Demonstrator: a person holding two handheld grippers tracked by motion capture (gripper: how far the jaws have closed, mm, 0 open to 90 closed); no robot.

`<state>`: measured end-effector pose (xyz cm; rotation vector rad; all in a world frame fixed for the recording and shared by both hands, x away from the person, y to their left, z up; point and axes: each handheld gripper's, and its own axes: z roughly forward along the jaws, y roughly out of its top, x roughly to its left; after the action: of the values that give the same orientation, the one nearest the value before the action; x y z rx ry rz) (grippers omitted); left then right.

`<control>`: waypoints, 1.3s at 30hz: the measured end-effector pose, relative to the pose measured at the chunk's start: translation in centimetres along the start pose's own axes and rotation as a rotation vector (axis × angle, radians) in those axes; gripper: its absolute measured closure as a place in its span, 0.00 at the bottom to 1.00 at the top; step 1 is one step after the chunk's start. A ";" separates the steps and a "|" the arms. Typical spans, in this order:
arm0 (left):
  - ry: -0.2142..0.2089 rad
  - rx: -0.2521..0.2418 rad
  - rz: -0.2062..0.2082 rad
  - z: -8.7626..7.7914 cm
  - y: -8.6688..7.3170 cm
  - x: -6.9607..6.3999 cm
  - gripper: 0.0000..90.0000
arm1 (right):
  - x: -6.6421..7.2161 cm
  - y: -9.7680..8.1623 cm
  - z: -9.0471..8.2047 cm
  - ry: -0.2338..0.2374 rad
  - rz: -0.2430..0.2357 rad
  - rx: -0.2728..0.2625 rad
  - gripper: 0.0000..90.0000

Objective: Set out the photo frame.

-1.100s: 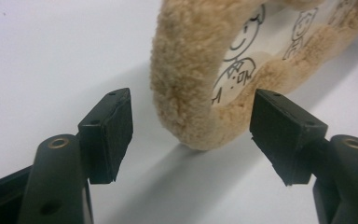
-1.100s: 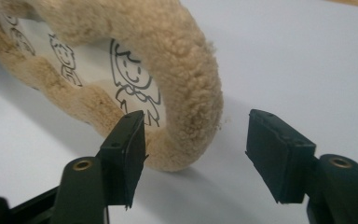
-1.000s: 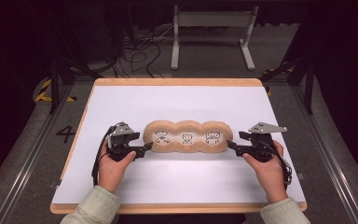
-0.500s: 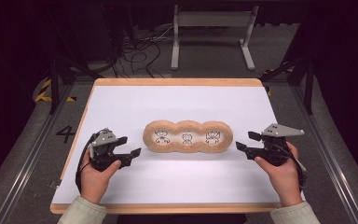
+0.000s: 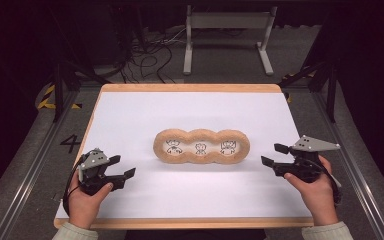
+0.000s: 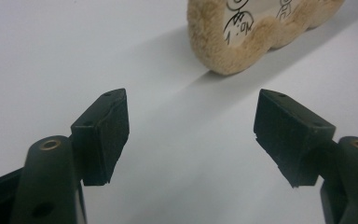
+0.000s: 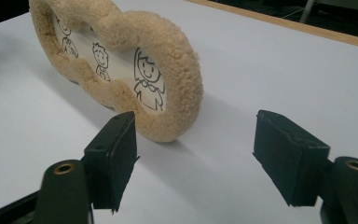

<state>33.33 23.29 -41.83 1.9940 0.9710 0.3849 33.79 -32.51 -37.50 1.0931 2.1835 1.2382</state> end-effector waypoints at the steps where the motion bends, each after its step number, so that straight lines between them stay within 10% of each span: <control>1: 0.000 0.000 0.000 0.0 0.0 0.0 0.31 | 0.0 0.0 0.0 0.000 0.000 0.000 0.33; 4: -0.003 -0.005 -0.029 -0.1 -0.7 0.2 0.30 | -0.2 -0.6 0.1 0.029 -0.002 -0.007 0.30; 9: 0.013 -0.022 0.060 0.2 -1.5 0.5 0.30 | -0.6 -1.6 0.4 0.047 -0.022 -0.018 0.23; 17: -0.076 -0.036 0.098 1.2 -2.4 1.1 0.33 | -1.2 -3.2 1.1 0.094 -0.044 -0.068 0.22; 19: -0.137 -0.059 0.032 1.5 -3.1 1.6 0.34 | -1.3 -3.9 1.7 0.110 -0.035 -0.062 0.21; 32: -0.171 -0.086 -0.059 1.9 -3.9 2.9 0.33 | -1.0 -6.1 3.4 0.125 0.022 -0.025 0.19; 39: -0.100 0.002 -0.076 2.9 -3.8 2.3 0.32 | -0.9 -6.7 4.2 0.121 0.034 0.003 0.17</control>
<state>34.64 24.62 -46.85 1.9525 0.9809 0.2408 34.20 -32.94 -45.45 1.0875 2.2645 1.3485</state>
